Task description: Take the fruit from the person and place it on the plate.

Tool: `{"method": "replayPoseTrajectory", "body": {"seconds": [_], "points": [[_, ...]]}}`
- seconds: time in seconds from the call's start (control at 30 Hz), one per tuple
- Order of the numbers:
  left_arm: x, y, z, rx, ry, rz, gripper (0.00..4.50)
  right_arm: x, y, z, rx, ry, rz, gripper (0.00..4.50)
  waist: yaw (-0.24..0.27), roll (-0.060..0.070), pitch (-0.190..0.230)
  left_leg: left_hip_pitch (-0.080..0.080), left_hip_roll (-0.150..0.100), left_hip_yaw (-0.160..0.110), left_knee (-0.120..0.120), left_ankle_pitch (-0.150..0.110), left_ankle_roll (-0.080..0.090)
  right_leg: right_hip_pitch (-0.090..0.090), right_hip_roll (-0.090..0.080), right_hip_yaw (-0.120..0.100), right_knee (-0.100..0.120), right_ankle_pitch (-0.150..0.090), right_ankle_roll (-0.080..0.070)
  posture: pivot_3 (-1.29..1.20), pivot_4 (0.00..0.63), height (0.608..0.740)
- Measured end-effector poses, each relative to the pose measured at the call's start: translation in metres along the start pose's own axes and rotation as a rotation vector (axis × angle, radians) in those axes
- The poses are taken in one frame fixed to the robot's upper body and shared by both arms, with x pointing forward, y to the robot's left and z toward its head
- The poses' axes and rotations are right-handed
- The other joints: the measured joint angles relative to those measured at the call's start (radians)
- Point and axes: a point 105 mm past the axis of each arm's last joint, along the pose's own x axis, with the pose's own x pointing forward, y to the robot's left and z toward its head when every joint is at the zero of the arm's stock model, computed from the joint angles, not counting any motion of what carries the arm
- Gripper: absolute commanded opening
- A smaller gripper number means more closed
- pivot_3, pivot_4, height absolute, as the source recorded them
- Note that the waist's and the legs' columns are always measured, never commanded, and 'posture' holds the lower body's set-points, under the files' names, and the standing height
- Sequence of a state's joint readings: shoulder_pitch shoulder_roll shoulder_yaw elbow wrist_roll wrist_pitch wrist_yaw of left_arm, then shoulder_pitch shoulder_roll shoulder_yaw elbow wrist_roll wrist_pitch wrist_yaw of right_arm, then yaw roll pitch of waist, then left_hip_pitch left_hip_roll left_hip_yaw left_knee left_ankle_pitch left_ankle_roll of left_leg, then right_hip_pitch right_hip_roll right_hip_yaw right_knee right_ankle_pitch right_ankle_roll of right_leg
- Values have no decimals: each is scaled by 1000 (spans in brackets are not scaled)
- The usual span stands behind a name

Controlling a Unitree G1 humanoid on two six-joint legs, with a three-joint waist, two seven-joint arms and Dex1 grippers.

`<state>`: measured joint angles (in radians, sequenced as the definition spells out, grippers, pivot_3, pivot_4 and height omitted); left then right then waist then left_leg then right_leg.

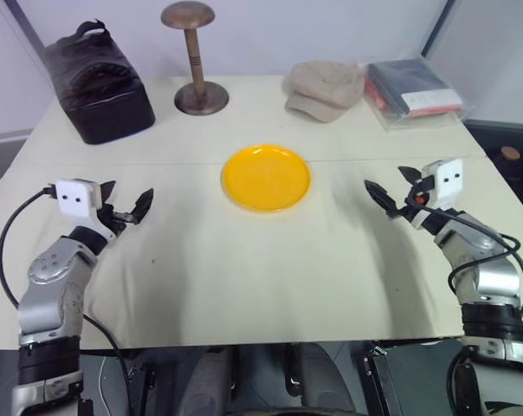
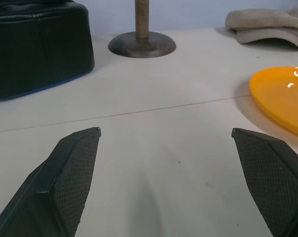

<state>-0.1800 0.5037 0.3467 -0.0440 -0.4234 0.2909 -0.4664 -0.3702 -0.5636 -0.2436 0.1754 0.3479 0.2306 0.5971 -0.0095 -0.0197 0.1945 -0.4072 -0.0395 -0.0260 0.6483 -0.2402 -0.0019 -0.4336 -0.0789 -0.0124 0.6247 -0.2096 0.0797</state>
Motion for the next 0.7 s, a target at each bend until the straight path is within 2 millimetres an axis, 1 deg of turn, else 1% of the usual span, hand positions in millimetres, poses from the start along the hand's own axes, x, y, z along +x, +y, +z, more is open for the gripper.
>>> {"method": "replayPoseTrajectory", "body": {"seconds": [0.7], "points": [[1,1,0,5,2,9,4466,1,3,-1,5,1,5,4500,0,0,0,0,0,0,0,0,0,0,0,0,0,0,0,0,150,740]]}}
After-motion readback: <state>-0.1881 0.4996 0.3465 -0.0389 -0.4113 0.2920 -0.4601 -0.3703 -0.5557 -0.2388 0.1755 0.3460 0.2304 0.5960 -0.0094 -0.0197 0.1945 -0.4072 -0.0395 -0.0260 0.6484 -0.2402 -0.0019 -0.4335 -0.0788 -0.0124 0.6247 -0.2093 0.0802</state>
